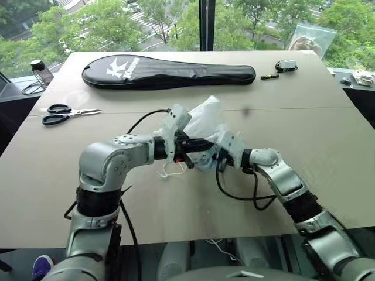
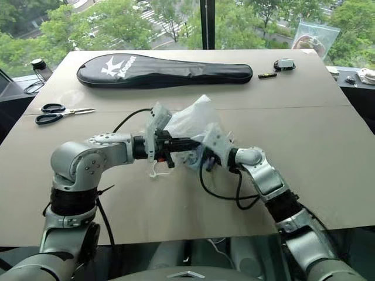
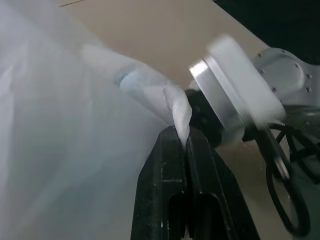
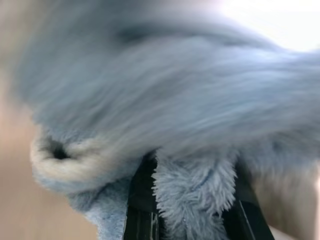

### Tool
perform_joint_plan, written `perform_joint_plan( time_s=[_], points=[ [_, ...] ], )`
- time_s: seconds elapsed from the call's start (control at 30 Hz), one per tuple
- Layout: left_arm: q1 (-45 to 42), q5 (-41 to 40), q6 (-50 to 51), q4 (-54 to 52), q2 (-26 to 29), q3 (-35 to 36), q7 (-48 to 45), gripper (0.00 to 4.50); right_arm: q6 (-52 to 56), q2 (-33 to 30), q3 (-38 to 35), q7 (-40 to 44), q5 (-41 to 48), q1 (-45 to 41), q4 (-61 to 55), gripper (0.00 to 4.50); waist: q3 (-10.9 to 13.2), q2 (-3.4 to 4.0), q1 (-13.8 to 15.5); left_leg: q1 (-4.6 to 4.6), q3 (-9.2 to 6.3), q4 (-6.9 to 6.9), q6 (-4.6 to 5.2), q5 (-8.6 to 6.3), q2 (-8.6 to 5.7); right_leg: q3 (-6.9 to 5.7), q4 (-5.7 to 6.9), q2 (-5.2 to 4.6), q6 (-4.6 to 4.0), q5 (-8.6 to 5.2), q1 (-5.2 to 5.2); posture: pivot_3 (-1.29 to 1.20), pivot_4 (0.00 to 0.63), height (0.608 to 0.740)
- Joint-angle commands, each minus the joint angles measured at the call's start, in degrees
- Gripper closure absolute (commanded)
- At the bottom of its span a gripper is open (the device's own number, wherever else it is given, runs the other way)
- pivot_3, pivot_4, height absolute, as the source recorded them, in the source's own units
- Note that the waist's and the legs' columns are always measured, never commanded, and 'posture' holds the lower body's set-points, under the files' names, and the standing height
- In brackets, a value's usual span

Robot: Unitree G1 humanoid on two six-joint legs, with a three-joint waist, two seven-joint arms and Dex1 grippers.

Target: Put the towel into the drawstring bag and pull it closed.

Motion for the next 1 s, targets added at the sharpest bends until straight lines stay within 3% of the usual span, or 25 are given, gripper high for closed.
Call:
perform_joint_plan(
  time_s=[0.03,0.13,0.23,0.37,0.53,0.63,0.8,0.83,1.0],
  points=[
    [1.5,0.0,-2.9,-2.5,2.1,-0.5,-0.8,4.5,10.4,5.2,-13.0,-6.2,12.3,-1.7,-1.8,4.49,0.0,0.04,0.3,-0.11,-0.05,0.02,0.0,0.0,-0.07,-0.03,0.0,-0.02,-0.01,0.0,-0.08,0.0,0.15,0.74],
    [2.2,-0.1,-4.1,-2.4,2.4,-0.2,-0.3,4.5,16.3,9.1,-20.8,-9.8,21.5,-1.8,-4.6,4.49,0.0,0.06,0.3,-0.3,-0.11,0.01,0.01,0.0,-0.16,-0.06,-0.05,-0.14,0.0,0.0,-0.17,0.0,0.15,0.74],
    [0.3,-3.3,-2.4,-0.6,-1.1,2.8,1.7,4.5,20.7,12.5,-25.8,-12.7,29.9,-2.1,-7.3,4.49,0.1,0.08,0.5,-0.38,-0.18,-0.09,0.01,-0.01,-0.17,-0.14,-0.2,-0.17,0.01,0.0,-0.19,0.0,0.15,0.74],
    [-3.5,-9.5,2.6,0.6,-6.1,6.3,3.9,4.5,21.4,14.7,-25.0,-15.9,31.7,-2.7,-8.3,4.49,0.1,0.11,0.3,-0.42,-0.18,-0.19,0.02,-0.01,-0.18,-0.2,-0.3,-0.17,0.01,0.0,-0.19,0.0,0.15,0.74],
    [-6.9,-11.5,4.7,2.4,-11.7,6.4,8.2,4.5,14.7,16.4,-17.7,-17.2,25.4,-3.3,-5.4,4.49,0.1,0.15,-0.1,-0.38,0.16,-0.29,0.02,-0.01,-0.18,-0.12,-0.29,-0.13,0.02,-0.01,-0.25,0.0,0.15,0.74],
    [-7.2,-12.3,5.6,2.4,-12.8,7.0,9.6,4.5,14.0,19.3,-20.4,-19.1,28.6,-3.8,-4.3,4.49,0.1,0.15,-0.1,-0.41,0.19,-0.31,0.02,-0.01,-0.17,-0.1,-0.28,-0.13,0.02,-0.01,-0.31,0.0,0.15,0.74],
    [-6.0,-13.6,7.0,1.6,-12.4,8.9,11.3,4.5,15.4,18.7,-23.4,-21.9,34.2,-2.0,-6.1,4.49,0.1,0.16,0.1,-0.48,0.18,-0.33,0.01,-0.01,-0.17,-0.1,-0.3,-0.14,0.01,0.0,-0.37,0.0,0.15,0.74],
    [-5.8,-13.5,6.8,1.7,-12.0,9.2,11.5,4.5,16.0,18.1,-24.0,-22.4,35.5,-1.3,-6.7,3.65,0.1,0.16,0.1,-0.48,0.19,-0.33,0.02,-0.01,-0.17,-0.1,-0.3,-0.15,0.01,0.0,-0.37,0.0,0.15,0.74],
    [-4.9,-13.6,6.1,2.4,-10.6,10.2,12.4,4.5,19.9,12.8,-22.1,-23.6,36.8,2.7,-12.7,1.54,0.1,0.17,0.0,-0.48,0.18,-0.39,0.02,-0.01,-0.17,-0.1,-0.32,-0.14,0.01,-0.01,-0.37,0.0,0.15,0.74]
  ],
)
